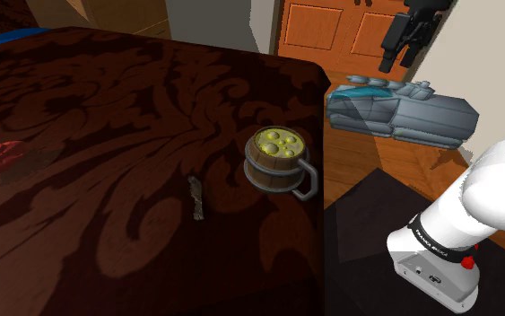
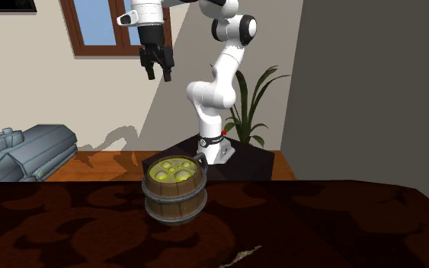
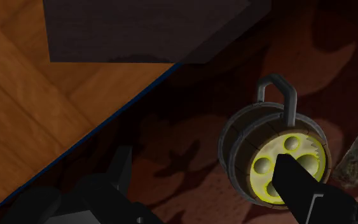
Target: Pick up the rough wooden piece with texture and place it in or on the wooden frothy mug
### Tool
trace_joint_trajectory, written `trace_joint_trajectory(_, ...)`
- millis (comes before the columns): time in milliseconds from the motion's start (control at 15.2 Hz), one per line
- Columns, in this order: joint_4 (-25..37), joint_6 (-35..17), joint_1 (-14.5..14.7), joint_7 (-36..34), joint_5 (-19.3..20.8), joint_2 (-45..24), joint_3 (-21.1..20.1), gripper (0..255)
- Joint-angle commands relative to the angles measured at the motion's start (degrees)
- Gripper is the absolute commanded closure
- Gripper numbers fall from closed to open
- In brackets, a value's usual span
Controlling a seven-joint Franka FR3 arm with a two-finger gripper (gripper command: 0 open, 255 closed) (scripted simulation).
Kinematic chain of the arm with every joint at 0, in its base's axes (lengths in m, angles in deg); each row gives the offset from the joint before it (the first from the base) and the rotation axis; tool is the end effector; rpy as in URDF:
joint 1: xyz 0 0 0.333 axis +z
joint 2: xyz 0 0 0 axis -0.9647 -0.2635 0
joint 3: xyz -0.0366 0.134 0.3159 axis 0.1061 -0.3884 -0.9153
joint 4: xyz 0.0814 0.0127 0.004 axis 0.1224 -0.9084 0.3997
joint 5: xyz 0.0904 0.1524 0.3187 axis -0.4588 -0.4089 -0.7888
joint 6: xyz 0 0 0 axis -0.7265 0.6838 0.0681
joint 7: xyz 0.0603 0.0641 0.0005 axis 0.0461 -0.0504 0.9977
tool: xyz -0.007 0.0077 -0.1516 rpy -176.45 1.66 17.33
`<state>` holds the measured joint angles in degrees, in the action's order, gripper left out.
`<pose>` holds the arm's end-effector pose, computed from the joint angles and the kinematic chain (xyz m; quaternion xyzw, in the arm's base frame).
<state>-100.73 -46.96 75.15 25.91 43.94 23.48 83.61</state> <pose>0.2357 0.0067 0.5729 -0.9990 0.0287 0.0199 0.0292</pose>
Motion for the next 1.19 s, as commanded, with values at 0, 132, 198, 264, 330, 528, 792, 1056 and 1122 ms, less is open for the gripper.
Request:
trace_joint_trajectory(0, 0.0, 0.0, 0.0, 0.0, 0.0, 0.0, 0.0, 0)
trace_joint_trajectory(132, -1.28, -2.23, 0.66, -3.01, -1.21, -0.37, -3.16, 0)
trace_joint_trajectory(198, -1.8, -3.37, 0.98, -4.52, -1.8, -0.71, -4.76, 0)
trace_joint_trajectory(264, -2.24, -4.53, 1.3, -6.02, -2.35, -1.16, -6.37, 0)
trace_joint_trajectory(330, -2.6, -5.7, 1.6, -7.52, -2.88, -1.7, -7.98, 0)
trace_joint_trajectory(528, -3.18, -9.26, 2.34, -12.04, -4.23, -3.96, -12.86, 0)
trace_joint_trajectory(792, -2.79, -14.04, 2.89, -18.27, -5.2, -8.39, -19.45, 0)
trace_joint_trajectory(1056, -1.07, -18.65, 2.67, -24.93, -4.79, -14.34, -26.16, 0)
trace_joint_trajectory(1122, -0.43, -19.74, 2.45, -26.69, -4.41, -16.06, -27.88, 0)
